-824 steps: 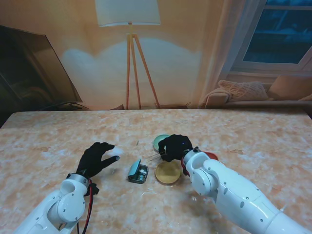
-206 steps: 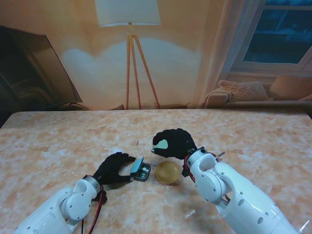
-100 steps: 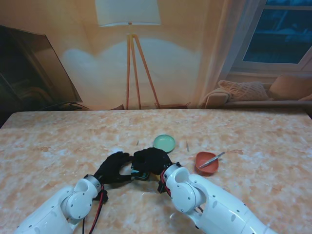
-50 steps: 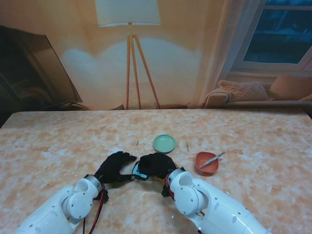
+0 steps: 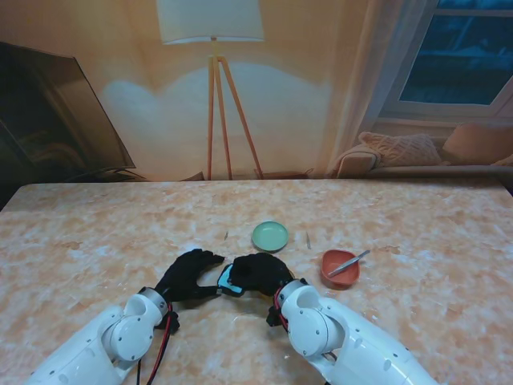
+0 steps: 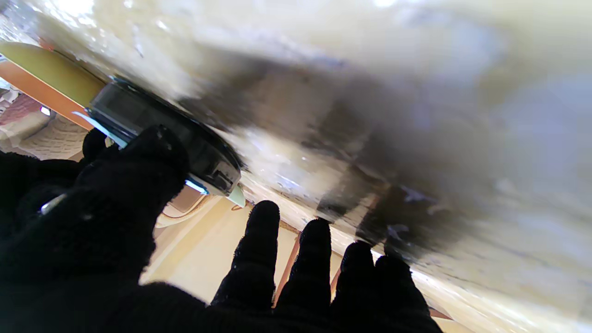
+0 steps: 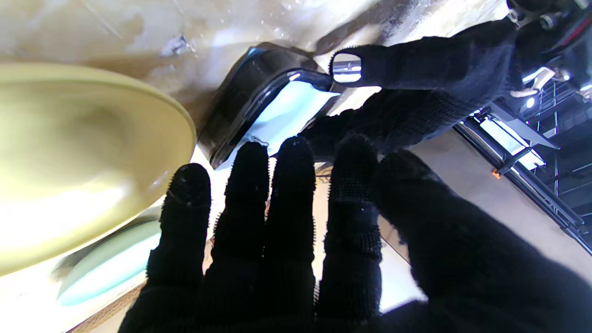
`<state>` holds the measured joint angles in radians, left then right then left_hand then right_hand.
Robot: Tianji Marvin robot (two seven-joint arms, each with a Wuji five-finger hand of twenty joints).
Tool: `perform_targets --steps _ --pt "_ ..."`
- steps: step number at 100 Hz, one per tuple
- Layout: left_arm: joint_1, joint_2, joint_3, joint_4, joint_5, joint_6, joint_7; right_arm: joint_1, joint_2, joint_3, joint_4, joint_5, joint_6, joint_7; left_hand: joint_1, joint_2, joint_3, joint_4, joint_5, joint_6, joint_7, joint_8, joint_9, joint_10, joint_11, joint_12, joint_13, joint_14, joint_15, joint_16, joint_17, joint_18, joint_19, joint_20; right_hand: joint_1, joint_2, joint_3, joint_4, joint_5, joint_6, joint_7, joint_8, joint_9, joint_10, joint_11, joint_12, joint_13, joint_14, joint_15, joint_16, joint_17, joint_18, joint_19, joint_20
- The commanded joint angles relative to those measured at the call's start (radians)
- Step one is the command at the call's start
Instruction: Refill the pill box with tweezers
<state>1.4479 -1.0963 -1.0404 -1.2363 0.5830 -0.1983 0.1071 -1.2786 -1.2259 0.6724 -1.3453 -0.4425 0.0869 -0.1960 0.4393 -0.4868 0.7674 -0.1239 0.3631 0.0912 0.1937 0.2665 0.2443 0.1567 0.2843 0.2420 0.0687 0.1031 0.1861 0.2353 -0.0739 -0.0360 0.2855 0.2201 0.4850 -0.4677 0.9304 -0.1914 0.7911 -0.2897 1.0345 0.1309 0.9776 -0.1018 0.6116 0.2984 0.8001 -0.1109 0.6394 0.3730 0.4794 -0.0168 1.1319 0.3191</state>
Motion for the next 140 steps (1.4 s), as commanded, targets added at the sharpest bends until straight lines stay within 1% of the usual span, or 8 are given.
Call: perform_targets --steps 1,19,23,27,29,68,107,140 --pt "0.038 -0.013 0.012 0.037 0.005 0.015 -0.022 -0.024 0.002 0.009 -0.025 -0.012 0.002 0.005 0.006 0.025 -0.034 -0.007 0.018 0.002 -0.003 0.003 0.016 -0.006 0.017 0.014 0.045 0.042 0.059 0.016 0.1 0.056 0.2 0.042 -0.002 -0.005 0.008 -0.019 -0.023 -0.006 0.0 0.0 0.007 0.006 -0.008 0.017 -0.005 -0.004 -0.013 0.007 -0.016 0.0 -0.001 0.005" --pt "0.06 -0.016 -0.018 -0.002 0.009 0.039 -0.009 -0.061 0.019 0.067 -0.081 -0.057 -0.008 -0.012 0.04 0.081 -0.119 0.001 0.029 0.014 -0.006 0.001 0.025 -0.005 0.017 0.014 0.048 0.04 0.058 0.015 0.095 0.056 0.205 0.044 -0.086 0.008 -0.005 0.002 -0.099 0.072 -0.138 0.039 -0.095 0.028 -0.066 0.004 -0.084 0.013 -0.102 -0.025 -0.084 0.04 -0.055 -0.011" --pt "0.065 -0.016 -0.027 -0.013 0.016 0.044 -0.005 -0.069 0.022 0.082 -0.092 -0.066 -0.013 -0.017 0.047 0.084 -0.128 0.004 0.032 0.018 -0.007 0.001 0.028 -0.004 0.018 0.015 0.051 0.042 0.059 0.016 0.095 0.059 0.206 0.045 -0.12 0.031 -0.013 0.028 -0.108 0.095 -0.209 0.072 -0.125 0.029 -0.085 -0.001 -0.109 0.013 -0.133 -0.037 -0.104 0.05 -0.073 -0.016" --pt "0.072 -0.015 -0.037 -0.029 0.025 0.051 -0.005 -0.077 0.026 0.097 -0.103 -0.079 -0.018 -0.021 0.042 0.095 -0.134 0.005 0.035 0.02 -0.007 0.001 0.03 -0.006 0.018 0.015 0.052 0.042 0.059 0.016 0.095 0.058 0.207 0.045 -0.159 0.075 -0.029 0.107 -0.123 0.127 -0.309 0.148 -0.169 0.036 -0.108 -0.008 -0.143 0.015 -0.175 -0.055 -0.131 0.059 -0.097 -0.024" --pt "0.075 -0.015 -0.042 -0.036 0.029 0.055 -0.004 -0.081 0.028 0.104 -0.107 -0.086 -0.021 -0.024 0.051 0.104 -0.153 0.006 0.038 0.022 -0.009 0.0 0.032 -0.005 0.018 0.015 0.053 0.041 0.059 0.017 0.094 0.059 0.208 0.046 -0.173 0.082 -0.035 0.121 -0.137 0.137 -0.334 0.173 -0.186 0.036 -0.116 -0.01 -0.159 0.016 -0.186 -0.059 -0.142 0.062 -0.105 -0.026" --pt "0.164 0.004 -0.187 -0.254 0.157 0.104 -0.03 -0.142 0.067 0.266 -0.187 -0.201 -0.072 -0.03 0.053 0.138 -0.226 0.015 0.041 0.045 -0.031 -0.009 0.033 -0.006 0.006 0.009 0.047 0.038 0.048 0.014 0.084 0.061 0.198 0.04 -0.383 0.068 -0.148 0.115 -0.371 0.289 -0.576 0.14 -0.505 0.102 -0.253 -0.066 -0.426 0.051 -0.384 -0.157 -0.317 0.077 -0.284 -0.109" --pt "0.266 -0.002 -0.288 -0.423 0.226 0.13 0.017 -0.248 0.103 0.467 -0.235 -0.333 -0.178 -0.03 0.061 0.154 -0.277 0.023 0.048 0.067 -0.059 -0.018 0.039 0.002 -0.003 0.003 0.045 0.045 0.043 0.01 0.086 0.066 0.183 0.032 -0.441 0.098 -0.208 0.119 -0.392 0.321 -0.639 0.134 -0.56 0.118 -0.267 -0.076 -0.469 0.059 -0.414 -0.177 -0.338 0.078 -0.336 -0.142" --pt "0.3 -0.016 -0.294 -0.448 0.194 0.13 0.075 -0.345 0.117 0.588 -0.211 -0.373 -0.254 -0.036 0.074 0.154 -0.295 0.026 0.058 0.075 -0.071 -0.021 0.046 0.008 -0.008 0.0 0.049 0.05 0.04 0.008 0.088 0.069 0.178 0.03 -0.436 0.102 -0.226 0.123 -0.383 0.323 -0.649 0.141 -0.551 0.119 -0.264 -0.076 -0.458 0.063 -0.414 -0.179 -0.328 0.08 -0.342 -0.15"
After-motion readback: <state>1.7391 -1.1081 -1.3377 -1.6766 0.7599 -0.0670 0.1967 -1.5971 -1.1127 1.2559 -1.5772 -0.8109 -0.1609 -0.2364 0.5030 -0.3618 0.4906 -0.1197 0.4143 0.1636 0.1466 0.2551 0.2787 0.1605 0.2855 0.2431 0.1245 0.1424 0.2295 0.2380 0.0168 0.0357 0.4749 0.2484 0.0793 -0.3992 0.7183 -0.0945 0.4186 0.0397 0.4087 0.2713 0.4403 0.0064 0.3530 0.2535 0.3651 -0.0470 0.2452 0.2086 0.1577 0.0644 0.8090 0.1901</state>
